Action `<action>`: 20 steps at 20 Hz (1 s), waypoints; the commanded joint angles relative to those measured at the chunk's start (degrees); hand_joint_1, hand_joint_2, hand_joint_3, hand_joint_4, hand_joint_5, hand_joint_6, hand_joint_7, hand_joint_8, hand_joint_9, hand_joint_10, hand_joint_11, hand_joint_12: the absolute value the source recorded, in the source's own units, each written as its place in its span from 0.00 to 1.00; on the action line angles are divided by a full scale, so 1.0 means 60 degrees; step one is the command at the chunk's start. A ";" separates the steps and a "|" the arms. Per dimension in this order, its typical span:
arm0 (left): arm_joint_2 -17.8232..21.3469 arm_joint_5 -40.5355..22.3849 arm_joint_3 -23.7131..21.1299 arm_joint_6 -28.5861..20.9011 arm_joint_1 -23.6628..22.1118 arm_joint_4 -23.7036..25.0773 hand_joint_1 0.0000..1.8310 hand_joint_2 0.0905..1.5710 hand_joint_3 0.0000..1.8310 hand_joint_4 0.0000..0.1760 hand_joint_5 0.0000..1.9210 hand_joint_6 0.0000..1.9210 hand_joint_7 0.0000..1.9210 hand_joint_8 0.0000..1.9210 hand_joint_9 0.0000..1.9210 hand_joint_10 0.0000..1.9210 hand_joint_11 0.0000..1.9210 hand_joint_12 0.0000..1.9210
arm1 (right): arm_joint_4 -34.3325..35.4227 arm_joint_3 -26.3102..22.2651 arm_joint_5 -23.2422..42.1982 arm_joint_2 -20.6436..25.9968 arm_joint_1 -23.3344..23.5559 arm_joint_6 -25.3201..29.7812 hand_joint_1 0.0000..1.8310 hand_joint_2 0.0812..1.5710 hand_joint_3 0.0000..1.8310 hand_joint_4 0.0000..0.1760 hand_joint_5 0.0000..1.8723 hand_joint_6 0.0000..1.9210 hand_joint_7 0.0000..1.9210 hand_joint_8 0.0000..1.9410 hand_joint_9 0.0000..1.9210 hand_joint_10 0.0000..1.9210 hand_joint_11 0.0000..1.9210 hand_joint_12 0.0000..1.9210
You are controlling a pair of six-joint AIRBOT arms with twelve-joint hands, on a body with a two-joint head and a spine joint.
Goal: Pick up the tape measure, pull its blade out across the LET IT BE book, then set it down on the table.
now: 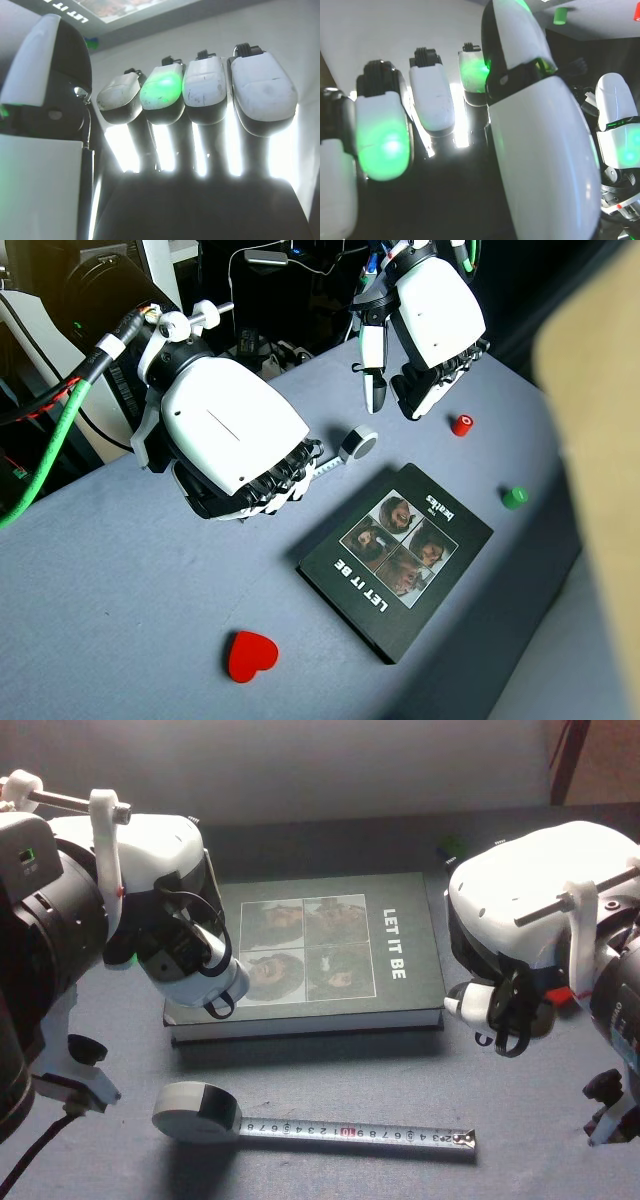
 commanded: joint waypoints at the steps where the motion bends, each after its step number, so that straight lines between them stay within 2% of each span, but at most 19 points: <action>1: 0.0012 -0.0051 0.0014 0.0029 -0.0147 0.0728 0.12 0.70 0.07 0.10 0.11 0.04 0.13 0.02 0.11 0.01 0.00 0.38 | -0.0864 -0.0049 -0.0257 0.0068 0.0134 0.0055 0.11 0.72 0.09 0.00 0.11 0.03 0.12 0.03 0.10 0.03 0.00 0.39; 3: 0.0006 -0.0050 0.0003 0.0030 -0.0198 0.0749 0.11 0.74 0.01 0.11 0.12 0.01 0.14 0.00 0.12 0.00 0.00 0.41 | -0.0883 -0.0049 -0.0257 0.0067 0.0159 0.0061 0.11 0.77 0.01 0.00 0.14 0.01 0.15 0.00 0.13 0.01 0.00 0.42; 6: 0.0003 0.0137 0.0060 0.0057 -0.0221 0.0870 0.13 0.73 0.00 0.08 0.17 0.01 0.17 0.00 0.16 0.01 0.04 0.44 | -0.0913 -0.0050 -0.0434 0.0061 0.0160 0.0138 0.10 0.78 0.00 0.00 0.13 0.00 0.15 0.00 0.13 0.00 0.00 0.43; 7: 0.0003 0.0198 0.0123 0.0075 -0.0223 0.0870 0.14 0.73 0.00 0.02 0.18 0.01 0.18 0.00 0.17 0.01 0.04 0.44 | -0.0914 -0.0050 -0.0434 0.0061 0.0154 0.0137 0.10 0.78 0.00 0.00 0.14 0.00 0.15 0.00 0.13 0.00 0.00 0.43; 9: 0.0038 0.0261 0.0260 0.0130 -0.0230 0.0870 0.15 0.73 0.00 0.00 0.20 0.00 0.19 0.00 0.17 0.00 0.02 0.44 | -0.0914 -0.0050 -0.0440 0.0061 0.0137 0.0137 0.11 0.78 0.00 0.00 0.13 0.00 0.15 0.00 0.13 0.00 0.00 0.43; 13: 0.0270 0.0913 0.0607 0.0864 -0.0255 0.0687 0.17 0.71 0.00 0.00 0.22 0.01 0.19 0.00 0.19 0.00 0.02 0.45 | -0.0913 -0.0060 -0.0429 0.0026 0.0189 0.0130 0.11 0.77 0.00 0.00 0.13 0.00 0.13 0.00 0.13 0.00 0.00 0.42; 14: 0.0277 0.1079 0.0760 0.1350 -0.0306 0.0504 0.17 0.70 0.00 0.00 0.21 0.00 0.20 0.00 0.19 0.01 0.03 0.46 | -0.0914 -0.0058 -0.0296 0.0034 0.0235 0.0095 0.11 0.77 0.00 0.00 0.13 0.00 0.13 0.00 0.12 0.00 0.00 0.42; 16: 0.0506 0.2232 0.1186 0.1970 -0.0314 0.0168 0.17 0.70 0.00 0.00 0.20 0.00 0.19 0.00 0.19 0.01 0.02 0.46 | -0.0920 -0.0059 -0.0001 0.0054 0.0265 0.0036 0.11 0.77 0.00 0.00 0.13 0.00 0.13 0.00 0.12 0.00 0.00 0.41; 17: 0.0674 0.2604 0.1345 0.1894 -0.0214 0.0128 0.18 0.69 0.00 0.00 0.19 0.00 0.19 0.00 0.19 0.00 0.02 0.46 | -0.0921 -0.0060 0.0130 0.0055 0.0251 -0.0013 0.11 0.76 0.00 0.00 0.13 0.00 0.13 0.00 0.12 0.00 0.00 0.40; 18: 0.0838 0.2755 0.1449 0.1232 -0.0030 0.0138 0.18 0.69 0.00 0.00 0.19 0.00 0.19 0.00 0.19 0.00 0.02 0.46 | -0.0920 -0.0060 0.0256 0.0061 0.0232 -0.0014 0.11 0.76 0.00 0.00 0.13 0.00 0.13 0.00 0.12 0.00 0.00 0.40; 19: 0.1034 0.3317 0.1583 0.0158 0.0315 0.0341 0.20 0.68 0.00 0.00 0.19 0.00 0.19 0.00 0.18 0.00 0.02 0.45 | -0.0919 -0.0061 0.0388 0.0066 0.0212 -0.0015 0.11 0.76 0.00 0.00 0.12 0.00 0.12 0.00 0.11 0.00 0.00 0.39; 20: 0.1106 0.3774 0.1648 -0.0074 0.0453 0.0860 0.23 0.66 0.00 0.00 0.19 0.00 0.20 0.00 0.18 0.00 0.01 0.45 | -0.0919 -0.0071 0.0399 0.0065 0.0198 -0.0013 0.11 0.76 0.00 0.00 0.12 0.00 0.12 0.00 0.12 0.00 0.00 0.40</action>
